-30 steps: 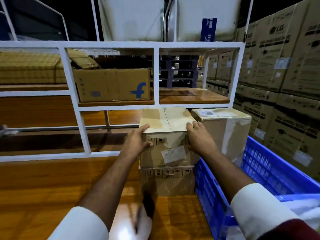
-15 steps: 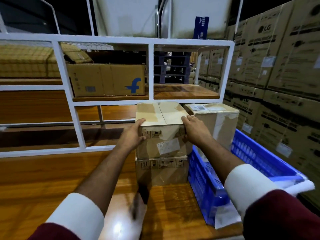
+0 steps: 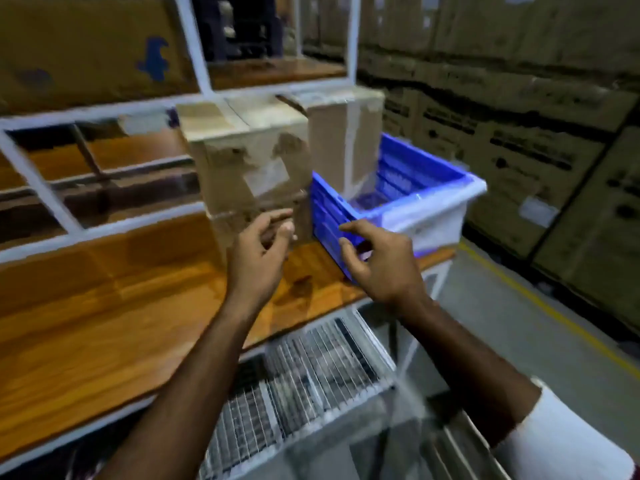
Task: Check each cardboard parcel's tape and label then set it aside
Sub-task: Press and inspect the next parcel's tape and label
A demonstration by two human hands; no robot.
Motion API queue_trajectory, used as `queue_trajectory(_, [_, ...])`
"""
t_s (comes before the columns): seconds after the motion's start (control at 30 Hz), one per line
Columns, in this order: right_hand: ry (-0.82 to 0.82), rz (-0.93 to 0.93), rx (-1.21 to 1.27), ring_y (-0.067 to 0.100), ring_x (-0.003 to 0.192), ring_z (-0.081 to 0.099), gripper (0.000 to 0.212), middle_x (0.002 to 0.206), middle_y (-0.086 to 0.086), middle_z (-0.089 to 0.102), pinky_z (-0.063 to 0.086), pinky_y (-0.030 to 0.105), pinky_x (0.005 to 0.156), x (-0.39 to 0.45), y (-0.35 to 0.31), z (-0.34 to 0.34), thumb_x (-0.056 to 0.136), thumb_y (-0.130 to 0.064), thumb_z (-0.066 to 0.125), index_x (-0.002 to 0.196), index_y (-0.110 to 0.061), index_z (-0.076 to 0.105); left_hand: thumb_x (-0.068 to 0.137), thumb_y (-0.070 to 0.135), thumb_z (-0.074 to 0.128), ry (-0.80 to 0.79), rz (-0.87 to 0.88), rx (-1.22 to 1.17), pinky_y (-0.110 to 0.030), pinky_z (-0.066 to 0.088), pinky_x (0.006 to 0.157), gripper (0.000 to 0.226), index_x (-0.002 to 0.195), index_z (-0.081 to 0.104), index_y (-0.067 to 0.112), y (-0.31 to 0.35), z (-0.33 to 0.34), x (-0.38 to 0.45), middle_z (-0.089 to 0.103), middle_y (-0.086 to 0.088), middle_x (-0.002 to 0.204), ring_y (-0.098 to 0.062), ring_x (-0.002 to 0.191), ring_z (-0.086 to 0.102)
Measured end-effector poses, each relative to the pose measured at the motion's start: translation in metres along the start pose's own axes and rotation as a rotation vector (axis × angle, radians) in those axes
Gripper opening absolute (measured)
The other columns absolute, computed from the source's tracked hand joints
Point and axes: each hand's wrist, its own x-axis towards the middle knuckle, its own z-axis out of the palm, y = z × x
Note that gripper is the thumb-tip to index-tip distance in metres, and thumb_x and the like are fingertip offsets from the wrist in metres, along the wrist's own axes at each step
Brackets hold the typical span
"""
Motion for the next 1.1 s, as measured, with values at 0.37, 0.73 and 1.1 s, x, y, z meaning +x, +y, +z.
queue_trajectory(0.37, [0.06,0.794,-0.179,0.01,0.075,0.072,0.03,0.1,0.001,0.075,0.057,0.031,0.076,-0.231,0.136,-0.113,0.097,-0.037,0.054,0.115,-0.018,0.068,0.087,0.048,0.053,-0.646,-0.214,0.168,-0.042,0.058,0.083,0.036,0.114,0.066,0.027,-0.098,0.188,-0.101,0.074,0.004,0.097,-0.012,0.091,0.071])
queue_trajectory(0.73, [-0.04,1.463,-0.285,0.035,0.097,0.067,0.036,0.105,0.013,0.074,0.054,0.041,0.082,-0.394,0.354,-0.172,0.097,-0.034,0.054,0.127,-0.015,0.059,0.097,0.033,0.05,-1.29,-0.032,0.738,-0.041,0.052,0.086,0.036,0.13,0.055,0.02,-0.206,0.455,-0.157,0.071,-0.016,0.104,-0.036,0.099,0.065])
queue_trajectory(1.1, [-0.234,1.717,-0.311,0.043,0.093,0.063,0.048,0.098,0.024,0.067,0.048,0.042,0.078,-0.504,0.518,-0.17,0.097,-0.045,0.036,0.105,-0.005,0.061,0.097,0.035,0.052,-1.463,-0.194,1.004,-0.045,0.046,0.097,0.05,0.141,0.04,0.013,-0.335,0.638,-0.216,0.059,-0.022,0.128,-0.042,0.117,0.055])
